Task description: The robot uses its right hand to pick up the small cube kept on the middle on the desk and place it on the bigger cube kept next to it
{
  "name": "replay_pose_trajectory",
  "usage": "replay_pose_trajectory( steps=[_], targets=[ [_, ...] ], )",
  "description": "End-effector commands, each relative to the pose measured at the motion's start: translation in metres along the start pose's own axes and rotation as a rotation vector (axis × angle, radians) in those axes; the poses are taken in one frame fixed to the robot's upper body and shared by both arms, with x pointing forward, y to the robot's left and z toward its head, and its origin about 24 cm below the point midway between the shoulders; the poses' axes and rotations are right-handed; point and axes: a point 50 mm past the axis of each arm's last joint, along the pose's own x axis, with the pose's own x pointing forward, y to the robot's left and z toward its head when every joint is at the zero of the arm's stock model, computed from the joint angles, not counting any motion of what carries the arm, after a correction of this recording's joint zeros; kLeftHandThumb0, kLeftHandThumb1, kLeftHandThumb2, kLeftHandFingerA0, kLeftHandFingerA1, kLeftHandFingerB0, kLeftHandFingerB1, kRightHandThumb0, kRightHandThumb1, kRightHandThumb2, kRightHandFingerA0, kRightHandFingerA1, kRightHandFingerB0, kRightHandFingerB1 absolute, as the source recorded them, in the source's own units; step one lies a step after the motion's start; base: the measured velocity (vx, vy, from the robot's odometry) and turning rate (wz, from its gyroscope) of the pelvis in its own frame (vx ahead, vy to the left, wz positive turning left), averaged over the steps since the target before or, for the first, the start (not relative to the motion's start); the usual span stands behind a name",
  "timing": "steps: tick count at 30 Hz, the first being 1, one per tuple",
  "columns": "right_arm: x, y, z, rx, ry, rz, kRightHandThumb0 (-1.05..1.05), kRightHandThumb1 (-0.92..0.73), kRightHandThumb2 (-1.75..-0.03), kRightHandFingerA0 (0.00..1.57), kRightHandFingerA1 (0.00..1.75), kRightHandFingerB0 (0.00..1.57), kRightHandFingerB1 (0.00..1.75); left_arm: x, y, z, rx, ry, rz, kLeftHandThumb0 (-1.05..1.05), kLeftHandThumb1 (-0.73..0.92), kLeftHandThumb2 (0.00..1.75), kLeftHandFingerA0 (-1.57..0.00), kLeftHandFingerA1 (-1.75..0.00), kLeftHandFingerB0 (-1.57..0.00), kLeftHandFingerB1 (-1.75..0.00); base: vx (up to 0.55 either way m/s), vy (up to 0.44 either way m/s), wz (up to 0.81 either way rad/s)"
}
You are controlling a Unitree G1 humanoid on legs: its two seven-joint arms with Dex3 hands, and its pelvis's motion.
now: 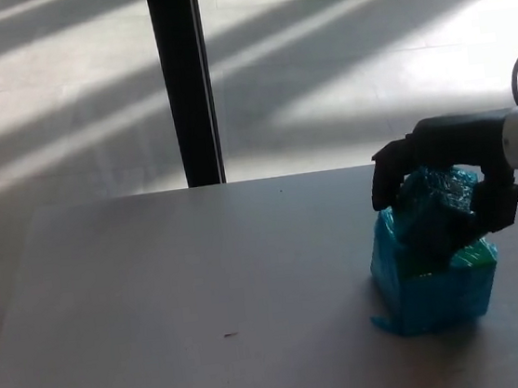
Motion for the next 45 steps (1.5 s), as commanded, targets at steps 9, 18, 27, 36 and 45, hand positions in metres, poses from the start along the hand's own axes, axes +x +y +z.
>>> replay_pose_trajectory(
  steps=[9, 18, 27, 36, 45],
  targets=[
    [-0.006, -0.011, 0.012, -0.149, 0.004, -0.059, -0.89, -0.52, -0.57, 0.00, 0.00, 0.00, 0.00, -0.001, 0.004, 0.002, -0.009, -0.005, 0.005, -0.86, 0.78, 0.64, -0.44, -0.39, -0.31, -0.31, 0.00, 0.000, 0.00],
    [-0.008, -0.009, 0.004, -0.135, 0.029, -0.034, -0.90, -0.53, -0.90, 0.00, 0.12, 0.00, 0.00, -0.001, 0.004, 0.002, -0.020, 0.002, 0.008, -0.85, 0.77, 0.64, -0.45, -0.39, -0.32, -0.31, 0.00, 0.000, 0.00],
    [-0.017, -0.027, 0.005, -0.172, 0.047, -0.073, -0.99, -0.57, -0.95, 0.00, 0.09, 0.00, 0.00, -0.002, 0.004, -0.002, -0.002, 0.006, -0.002, -0.86, 0.79, 0.65, -0.43, -0.40, -0.30, -0.30, 0.00, 0.000, 0.00],
    [-0.074, -0.086, -0.013, -0.081, 0.098, -0.256, -0.99, -0.49, -0.83, 0.00, 0.00, 0.00, 0.00, -0.003, 0.007, -0.006, -0.010, 0.008, 0.021, -0.85, 0.76, 0.64, -0.46, -0.39, -0.35, -0.32, 0.00, 0.000, 0.00],
    [-0.140, -0.076, -0.074, 0.117, 0.173, -0.381, -1.03, -0.61, -0.97, 0.00, 0.00, 0.00, 0.00, -0.003, 0.007, -0.007, -0.010, 0.022, 0.021, -0.86, 0.78, 0.64, -0.45, -0.38, -0.35, -0.31, 0.00, 0.000, 0.00]
  ],
)
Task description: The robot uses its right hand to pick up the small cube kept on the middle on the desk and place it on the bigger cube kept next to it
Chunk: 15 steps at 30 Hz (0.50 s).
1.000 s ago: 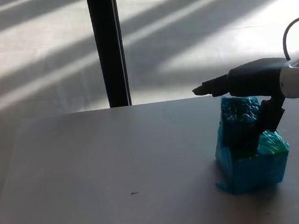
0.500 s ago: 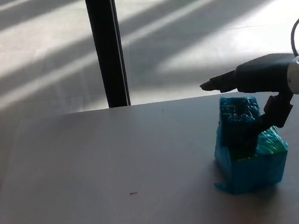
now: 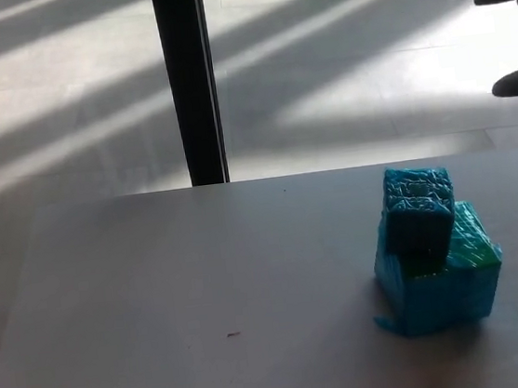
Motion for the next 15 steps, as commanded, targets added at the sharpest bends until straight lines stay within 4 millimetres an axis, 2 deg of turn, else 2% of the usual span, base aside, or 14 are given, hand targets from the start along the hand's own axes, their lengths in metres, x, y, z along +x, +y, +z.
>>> replay_pose_trajectory(
  steps=[1, 2, 4, 5, 6, 8, 9, 10, 11, 12, 13, 15],
  targets=[
    [-0.039, 0.004, -0.051, 0.173, 0.077, -0.023, -1.03, -0.63, -0.99, 0.00, 0.06, 0.00, 0.00, -0.001, 0.004, 0.000, -0.002, 0.007, 0.016, -0.85, 0.78, 0.65, -0.45, -0.37, -0.34, -0.31, 0.00, 0.000, 0.00],
    [-0.048, 0.008, -0.063, 0.220, 0.100, -0.034, -1.03, -0.63, -0.99, 0.00, 0.06, 0.00, 0.00, -0.001, 0.004, 0.000, -0.002, 0.009, 0.018, -0.85, 0.78, 0.65, -0.45, -0.37, -0.34, -0.31, 0.00, 0.000, 0.00],
    [-0.056, 0.011, -0.072, 0.252, 0.110, -0.048, -0.99, -0.61, -0.97, 0.00, 0.08, 0.00, 0.00, -0.001, 0.004, 0.000, -0.003, 0.009, 0.014, -0.86, 0.78, 0.65, -0.44, -0.37, -0.33, -0.31, 0.00, 0.000, 0.00],
    [-0.070, 0.019, -0.087, 0.317, 0.138, -0.092, -0.88, -0.54, -0.86, 0.00, 0.00, 0.06, 0.03, -0.001, 0.004, 0.000, -0.019, 0.007, 0.017, -0.86, 0.77, 0.64, -0.46, -0.39, -0.36, -0.32, 0.00, 0.000, 0.00],
    [-0.082, 0.026, -0.098, 0.390, 0.159, -0.130, -0.76, -0.50, -0.80, 0.00, 0.00, 0.00, 0.09, -0.001, 0.005, -0.001, -0.016, 0.008, 0.020, -0.85, 0.78, 0.64, -0.46, -0.39, -0.35, -0.32, 0.00, 0.000, 0.00],
    [-0.096, 0.035, -0.111, 0.456, 0.197, -0.172, -0.76, -0.50, -0.80, 0.00, 0.00, 0.00, 0.09, -0.001, 0.004, -0.001, -0.021, 0.008, 0.018, -0.85, 0.77, 0.64, -0.46, -0.38, -0.35, -0.32, 0.00, 0.000, 0.00],
    [-0.096, 0.036, -0.111, 0.456, 0.195, -0.173, -0.76, -0.50, -0.80, 0.00, 0.00, 0.00, 0.09, -0.001, 0.004, -0.001, -0.021, 0.008, 0.018, -0.85, 0.77, 0.64, -0.46, -0.38, -0.35, -0.32, 0.00, 0.000, 0.00],
    [-0.104, 0.041, -0.117, 0.481, 0.217, -0.201, -0.83, -0.52, -0.84, 0.00, 0.06, 0.03, 0.06, -0.001, 0.004, -0.001, -0.015, 0.008, 0.019, -0.85, 0.78, 0.64, -0.45, -0.37, -0.34, -0.31, 0.00, 0.000, 0.00],
    [-0.121, 0.055, -0.133, 0.523, 0.294, -0.259, -0.87, -0.55, -0.87, 0.00, 0.06, 0.02, 0.04, -0.002, 0.004, -0.001, -0.006, 0.011, 0.011, -0.85, 0.61, 0.99, -0.36, -0.50, -0.27, -0.45, 0.00, 0.000, 0.00],
    [-0.129, 0.061, -0.139, 0.564, 0.317, -0.286, -0.89, -0.57, -0.89, 0.00, 0.06, 0.02, 0.03, -0.001, 0.004, -0.001, -0.011, 0.008, 0.012, -0.86, 0.78, 0.65, -0.44, -0.38, -0.34, -0.31, 0.00, 0.000, 0.00],
    [-0.130, 0.062, -0.139, 0.569, 0.319, -0.289, -0.89, -0.57, -0.89, 0.00, 0.06, 0.02, 0.03, -0.001, 0.004, -0.001, -0.011, 0.008, 0.012, -0.86, 0.78, 0.65, -0.44, -0.38, -0.34, -0.31, 0.00, 0.000, 0.00],
    [-0.146, 0.080, -0.151, 0.635, 0.353, -0.368, -0.91, -0.59, -0.87, 0.00, 0.04, 0.05, 0.01, -0.002, 0.004, -0.002, -0.026, 0.003, 0.012, -0.85, 0.77, 0.64, -0.44, -0.38, -0.34, -0.31, 0.00, 0.000, 0.00]
  ],
)
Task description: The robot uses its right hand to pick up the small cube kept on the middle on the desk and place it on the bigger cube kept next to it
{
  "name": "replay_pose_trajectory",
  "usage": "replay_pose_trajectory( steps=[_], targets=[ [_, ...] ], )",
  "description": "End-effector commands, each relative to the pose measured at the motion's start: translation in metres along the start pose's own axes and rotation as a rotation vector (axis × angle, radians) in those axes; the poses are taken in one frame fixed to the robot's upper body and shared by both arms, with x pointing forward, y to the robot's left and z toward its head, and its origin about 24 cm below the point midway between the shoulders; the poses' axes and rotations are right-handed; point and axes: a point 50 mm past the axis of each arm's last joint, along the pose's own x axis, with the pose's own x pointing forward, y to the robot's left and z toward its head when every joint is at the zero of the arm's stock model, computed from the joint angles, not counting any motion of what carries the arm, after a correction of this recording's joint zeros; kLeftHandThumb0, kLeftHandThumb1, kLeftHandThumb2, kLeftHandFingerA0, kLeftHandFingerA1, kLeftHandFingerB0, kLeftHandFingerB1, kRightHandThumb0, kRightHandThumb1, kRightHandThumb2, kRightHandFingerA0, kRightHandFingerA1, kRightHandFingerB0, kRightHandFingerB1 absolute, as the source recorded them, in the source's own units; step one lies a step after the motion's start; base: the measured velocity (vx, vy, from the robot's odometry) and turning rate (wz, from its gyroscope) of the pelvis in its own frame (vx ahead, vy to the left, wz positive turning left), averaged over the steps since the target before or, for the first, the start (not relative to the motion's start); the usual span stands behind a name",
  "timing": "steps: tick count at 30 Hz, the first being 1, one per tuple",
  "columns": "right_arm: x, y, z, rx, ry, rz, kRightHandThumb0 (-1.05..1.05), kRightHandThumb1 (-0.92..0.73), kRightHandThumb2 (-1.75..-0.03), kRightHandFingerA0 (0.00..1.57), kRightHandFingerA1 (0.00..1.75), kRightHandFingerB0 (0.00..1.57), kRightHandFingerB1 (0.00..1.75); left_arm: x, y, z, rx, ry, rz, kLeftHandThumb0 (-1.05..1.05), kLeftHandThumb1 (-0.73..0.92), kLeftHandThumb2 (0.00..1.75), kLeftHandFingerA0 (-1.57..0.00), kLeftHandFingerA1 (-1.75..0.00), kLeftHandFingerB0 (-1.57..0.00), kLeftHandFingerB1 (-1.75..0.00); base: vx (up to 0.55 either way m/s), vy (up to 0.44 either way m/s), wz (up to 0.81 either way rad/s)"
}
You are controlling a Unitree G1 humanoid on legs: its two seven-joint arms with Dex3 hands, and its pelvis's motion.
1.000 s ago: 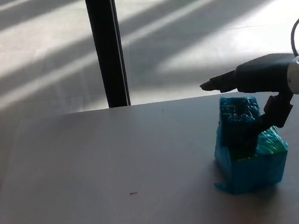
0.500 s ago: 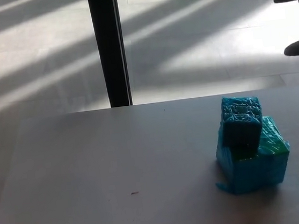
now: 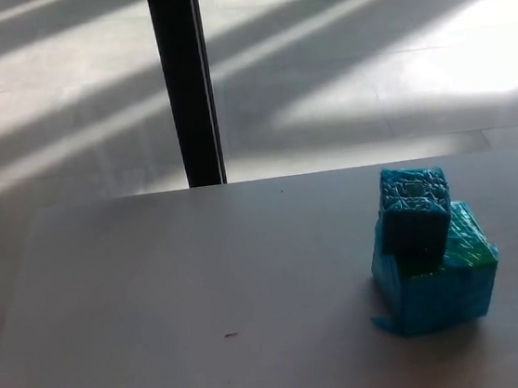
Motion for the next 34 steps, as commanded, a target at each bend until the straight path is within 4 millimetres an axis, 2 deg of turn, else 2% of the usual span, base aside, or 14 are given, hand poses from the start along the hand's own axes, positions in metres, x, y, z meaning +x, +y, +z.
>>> replay_pose_trajectory(
  steps=[1, 3, 4, 5, 8, 9, 10, 11, 21, 25, 26, 31, 32, 34],
  targets=[
    [-0.044, 0.001, -0.057, 0.250, 0.058, -0.247, -0.91, -0.59, -0.87, 0.00, 0.04, 0.05, 0.01, -0.002, 0.005, -0.002, -0.027, 0.003, 0.014, -0.85, 0.77, 0.64, -0.44, -0.38, -0.34, -0.31, 0.00, 0.000, 0.00],
    [-0.066, 0.026, -0.095, 0.284, 0.171, -0.392, -0.82, -0.61, -0.97, 0.00, 0.24, 0.05, 0.20, -0.002, 0.005, -0.002, -0.035, 0.002, 0.014, -0.85, 0.76, 0.64, -0.45, -0.40, -0.34, -0.32, 0.00, 0.000, 0.00],
    [-0.071, 0.035, -0.103, 0.293, 0.203, -0.421, -0.78, -0.77, -0.63, 0.00, 0.38, 0.08, 0.31, -0.002, 0.005, -0.002, -0.027, 0.002, 0.014, -0.86, 0.77, 0.64, -0.45, -0.41, -0.34, -0.32, 0.00, 0.000, 0.00],
    [-0.082, 0.050, -0.118, 0.329, 0.270, -0.463, -0.88, -0.61, -0.99, 0.00, 0.32, 0.08, 0.39, -0.002, 0.005, -0.002, -0.014, 0.003, 0.014, -0.86, 0.77, 0.64, -0.46, -0.40, -0.34, -0.32, 0.00, 0.000, 0.00],
    [-0.095, 0.067, -0.131, 0.371, 0.328, -0.494, -0.80, -0.60, -1.02, 0.00, 0.41, 0.05, 0.44, -0.002, 0.004, -0.002, -0.017, 0.005, 0.013, -0.85, 0.77, 0.64, -0.45, -0.39, -0.34, -0.31, 0.00, 0.000, 0.00],
    [-0.100, 0.076, -0.137, 0.385, 0.354, -0.504, -0.87, -0.64, -1.04, 0.00, 0.46, 0.06, 0.45, -0.002, 0.004, -0.003, -0.014, 0.006, 0.014, -0.86, 0.62, 1.01, -0.41, -0.53, -0.28, -0.46, 0.00, 0.000, 0.00],
    [-0.112, 0.096, -0.149, 0.415, 0.415, -0.520, -0.85, -0.64, -1.04, 0.01, 0.46, 0.06, 0.43, -0.002, 0.004, -0.003, -0.010, 0.006, 0.014, -0.85, 0.77, 0.64, -0.45, -0.40, -0.34, -0.32, 0.00, 0.000, 0.00],
    [-0.120, 0.111, -0.157, 0.438, 0.458, -0.525, -0.86, -0.64, -1.04, 0.01, 0.47, 0.06, 0.44, -0.002, 0.005, -0.003, -0.010, 0.006, 0.011, -0.85, 0.78, 0.64, -0.46, -0.40, -0.34, -0.32, 0.00, 0.000, 0.00],
    [-0.138, 0.174, -0.177, 0.730, 0.611, -0.630, -0.72, -0.63, -0.94, 0.04, 0.64, 0.10, 0.50, -0.001, 0.005, 0.000, -0.011, 0.009, 0.019, -0.86, 0.77, 0.65, -0.44, -0.39, -0.34, -0.32, 0.00, 0.000, 0.00],
    [-0.140, 0.184, -0.179, 0.825, 0.618, -0.647, -0.73, -0.62, -0.94, 0.05, 0.63, 0.12, 0.50, -0.003, 0.008, -0.001, -0.023, 0.010, 0.024, -0.85, 0.77, 0.64, -0.43, -0.39, -0.34, -0.32, 0.00, 0.000, 0.00],
    [-0.143, 0.191, -0.181, 0.930, 0.624, -0.666, -0.71, -0.78, -0.62, 0.04, 0.67, 0.17, 0.41, -0.003, 0.008, -0.002, -0.031, 0.004, 0.016, -0.84, 0.77, 0.64, -0.43, -0.39, -0.32, -0.31, 0.00, 0.000, 0.00],
    [-0.147, 0.211, -0.185, 1.025, 0.668, -0.645, -0.68, -0.80, -0.63, 0.10, 0.69, 0.14, 0.39, -0.005, 0.010, -0.002, -0.004, 0.001, 0.016, -0.86, 0.78, 0.65, -0.44, -0.39, -0.31, -0.31, 0.00, 0.000, 0.00],
    [-0.151, 0.218, -0.185, 1.027, 0.691, -0.611, -0.71, -0.81, -0.64, 0.09, 0.68, 0.14, 0.39, -0.004, 0.010, -0.003, -0.009, 0.005, 0.007, -0.85, 0.61, 0.99, -0.34, -0.50, -0.25, -0.45, 0.00, 0.000, 0.00],
    [-0.151, 0.221, -0.186, 1.026, 0.701, -0.595, -0.71, -0.81, -0.64, 0.09, 0.68, 0.14, 0.39, -0.004, 0.009, -0.003, -0.013, 0.005, 0.008, -0.85, 0.61, 0.99, -0.34, -0.50, -0.25, -0.45, 0.00, 0.000, 0.00]
  ],
)
